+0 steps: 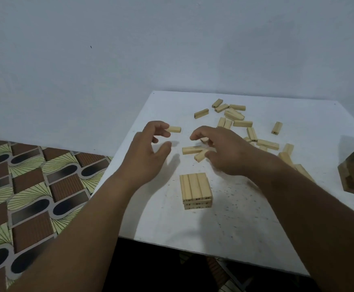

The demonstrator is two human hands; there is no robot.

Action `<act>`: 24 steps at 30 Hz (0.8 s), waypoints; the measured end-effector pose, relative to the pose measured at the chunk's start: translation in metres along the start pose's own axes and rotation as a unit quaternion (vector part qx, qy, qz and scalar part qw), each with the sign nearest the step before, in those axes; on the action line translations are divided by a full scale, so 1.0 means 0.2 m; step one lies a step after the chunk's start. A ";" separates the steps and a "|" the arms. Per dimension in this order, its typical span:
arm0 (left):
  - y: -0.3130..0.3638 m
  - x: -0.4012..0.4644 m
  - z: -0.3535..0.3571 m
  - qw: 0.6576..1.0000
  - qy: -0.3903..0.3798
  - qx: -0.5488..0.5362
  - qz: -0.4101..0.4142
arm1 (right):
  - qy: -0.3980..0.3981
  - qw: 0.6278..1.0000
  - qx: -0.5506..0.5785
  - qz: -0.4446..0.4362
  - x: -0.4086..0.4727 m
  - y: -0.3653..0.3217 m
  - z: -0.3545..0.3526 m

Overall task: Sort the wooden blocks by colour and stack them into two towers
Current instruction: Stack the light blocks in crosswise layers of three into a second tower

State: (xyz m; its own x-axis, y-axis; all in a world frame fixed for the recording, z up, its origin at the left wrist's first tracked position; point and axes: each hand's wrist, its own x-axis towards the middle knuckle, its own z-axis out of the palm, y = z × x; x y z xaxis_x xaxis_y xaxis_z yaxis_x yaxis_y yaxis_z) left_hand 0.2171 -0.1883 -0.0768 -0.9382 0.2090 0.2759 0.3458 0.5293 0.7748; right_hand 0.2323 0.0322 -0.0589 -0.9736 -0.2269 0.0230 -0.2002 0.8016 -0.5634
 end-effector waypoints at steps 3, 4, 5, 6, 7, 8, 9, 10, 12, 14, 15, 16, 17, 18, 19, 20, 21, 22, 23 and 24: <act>-0.09 0.17 0.02 0.994 -0.039 0.104 0.014 | -0.060 0.996 -0.059 0.009 0.11 0.01 0.02; -0.12 0.22 0.04 0.988 -0.059 0.144 0.015 | -0.068 0.995 -0.070 0.004 0.14 0.01 0.03; -0.13 0.27 0.06 0.980 -0.075 0.182 0.011 | -0.069 0.995 -0.077 0.000 0.16 0.01 0.04; -0.13 0.31 0.08 0.973 -0.087 0.216 0.006 | -0.065 0.994 -0.083 -0.003 0.17 0.02 0.04; -0.14 0.35 0.11 0.965 -0.097 0.242 0.003 | -0.060 0.994 -0.089 -0.006 0.18 0.02 0.05; -0.14 0.37 0.13 0.959 -0.107 0.261 0.002 | -0.055 0.994 -0.096 -0.010 0.19 0.03 0.06; -0.14 0.40 0.16 0.955 -0.113 0.274 0.003 | -0.046 0.994 -0.102 -0.020 0.19 0.03 0.06; -0.16 0.41 0.18 0.952 -0.107 0.285 0.008 | -0.037 0.993 -0.108 -0.031 0.19 0.04 0.07; -0.18 0.44 0.20 0.951 -0.058 0.304 0.014 | -0.023 0.991 -0.122 -0.049 0.17 0.05 0.07; -0.18 0.45 0.20 0.953 -0.024 0.302 -0.009 | -0.022 0.988 -0.141 -0.059 0.14 0.05 0.08; -0.17 0.45 0.19 0.955 -0.021 0.294 -0.022 | -0.020 0.987 -0.146 -0.062 0.13 0.05 0.08; -0.15 0.44 0.18 0.960 -0.015 0.277 -0.032 | -0.016 0.988 -0.143 -0.062 0.12 0.05 0.08; -0.13 0.42 0.17 0.971 -0.003 0.237 -0.045 | -0.007 0.989 -0.133 -0.063 0.11 0.04 0.08; -0.09 0.39 0.15 0.983 0.010 0.172 -0.063 | 0.008 0.991 -0.119 -0.061 0.10 0.04 0.07; -0.04 0.37 0.14 0.991 0.018 0.099 -0.085 | 0.027 0.993 -0.103 -0.059 0.08 0.04 0.06; 0.03 0.34 0.12 0.994 0.024 0.034 -0.100 | 0.046 0.994 -0.089 -0.051 0.06 0.04 0.04; 0.10 0.31 0.10 0.994 0.029 -0.006 -0.102 | 0.066 0.994 -0.076 -0.043 0.03 0.03 0.01; 0.17 0.28 0.08 0.994 0.035 -0.029 -0.096 | 0.085 0.994 -0.058 -0.031 -0.02 0.03 -0.02; 0.24 0.24 0.07 0.994 0.039 -0.046 -0.086 | 0.105 0.994 -0.037 -0.018 -0.07 0.03 -0.05; 0.32 0.20 0.06 0.994 0.039 -0.062 -0.077 | 0.124 0.992 -0.016 -0.004 -0.12 0.03 -0.08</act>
State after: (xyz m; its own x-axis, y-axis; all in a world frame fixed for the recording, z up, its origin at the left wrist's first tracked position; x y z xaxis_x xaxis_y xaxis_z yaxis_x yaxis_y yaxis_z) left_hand 0.2020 -0.1360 -0.0227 -0.9798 0.0667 0.1886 0.1984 0.4439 0.8738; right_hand 0.2536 0.0519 -0.0495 -0.9681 -0.0925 0.2327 -0.2070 0.8186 -0.5357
